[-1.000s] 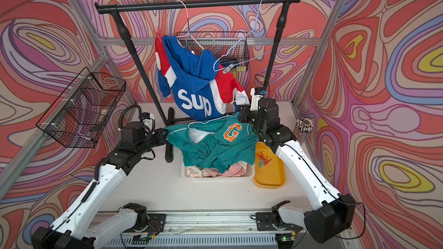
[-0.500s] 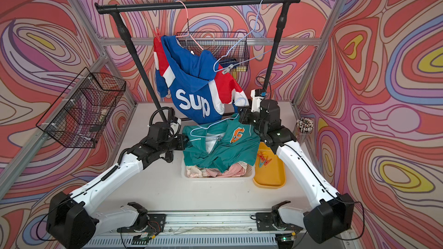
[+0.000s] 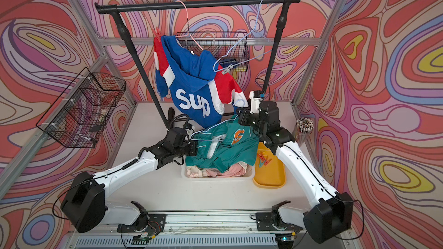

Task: Remove the clothespins securing jackets to the hanger
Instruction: Remove the jacket from the hanger.

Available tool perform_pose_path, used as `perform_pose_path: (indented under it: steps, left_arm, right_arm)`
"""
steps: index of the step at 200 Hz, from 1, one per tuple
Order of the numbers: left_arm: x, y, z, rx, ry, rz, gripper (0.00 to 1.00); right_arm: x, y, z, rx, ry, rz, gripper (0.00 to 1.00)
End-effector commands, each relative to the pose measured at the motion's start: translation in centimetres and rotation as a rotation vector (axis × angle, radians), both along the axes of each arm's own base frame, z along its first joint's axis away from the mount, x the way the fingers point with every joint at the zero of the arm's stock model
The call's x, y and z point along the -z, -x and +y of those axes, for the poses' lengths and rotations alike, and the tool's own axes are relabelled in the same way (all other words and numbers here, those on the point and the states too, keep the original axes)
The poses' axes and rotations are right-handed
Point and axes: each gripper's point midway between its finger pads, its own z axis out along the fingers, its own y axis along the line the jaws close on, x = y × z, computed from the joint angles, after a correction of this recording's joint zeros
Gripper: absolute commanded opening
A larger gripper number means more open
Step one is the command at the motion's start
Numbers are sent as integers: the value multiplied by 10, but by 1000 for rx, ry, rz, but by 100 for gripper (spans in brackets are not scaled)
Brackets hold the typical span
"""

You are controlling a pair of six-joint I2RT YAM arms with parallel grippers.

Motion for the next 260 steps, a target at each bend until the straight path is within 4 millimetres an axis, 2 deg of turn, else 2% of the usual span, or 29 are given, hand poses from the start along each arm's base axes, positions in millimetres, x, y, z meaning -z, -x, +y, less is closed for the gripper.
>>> perform_pose_path:
  steps: [1, 53, 67, 80, 89, 100, 110, 118, 128, 143, 171, 189, 200, 223, 238, 260]
  left_arm:
    - [31, 5, -5, -15, -19, 60, 6]
    - [84, 3, -10, -38, -55, 147, 4]
    - [87, 3, -12, -38, -50, 155, 8]
    - [84, 4, -11, -39, -53, 157, 19]
    - [69, 3, -9, -42, -48, 126, 28]
    - [42, 3, 0, -64, -32, 56, 47]
    - [8, 5, 9, -85, 9, -26, 63]
    - [-20, 8, 18, -91, 44, -83, 72]
    - [-43, 15, 28, -89, 46, -122, 82]
    - [-65, 25, 47, -93, 22, -140, 88]
    - [-77, 46, 95, -154, -57, -129, 91]
    - [-100, 55, 116, -174, -48, -181, 90]
    - [-122, 63, 108, -101, -3, -244, 89]
    - [-161, 87, 70, 162, 131, -314, 89]
    - [-176, 99, 50, 303, 199, -328, 87]
    - [-189, 102, 35, 400, 241, -330, 82]
  right_arm:
    - [-2, 2, 8, -28, -19, -16, 0]
    - [11, 10, 15, -45, -16, 10, 0]
    - [15, 12, 17, -51, -14, 17, 0]
    - [18, 12, 18, -54, -13, 20, 0]
    - [18, 12, 19, -56, -13, 21, 0]
    - [16, 12, 19, -54, -14, 18, 0]
    - [15, 12, 19, -53, -12, 14, 0]
    - [13, 12, 18, -53, -7, 11, 0]
    - [12, 11, 18, -50, -1, 8, 0]
    - [10, 10, 18, -52, 0, -1, 0]
    - [6, 9, 20, -57, -7, -11, 0]
    - [4, 9, 22, -68, -7, -14, 0]
    - [4, 10, 23, -79, -6, -13, 0]
    - [6, 10, 24, -89, 1, -10, 0]
    - [6, 11, 26, -100, 3, -9, 0]
    - [6, 13, 27, -115, 9, -7, 0]
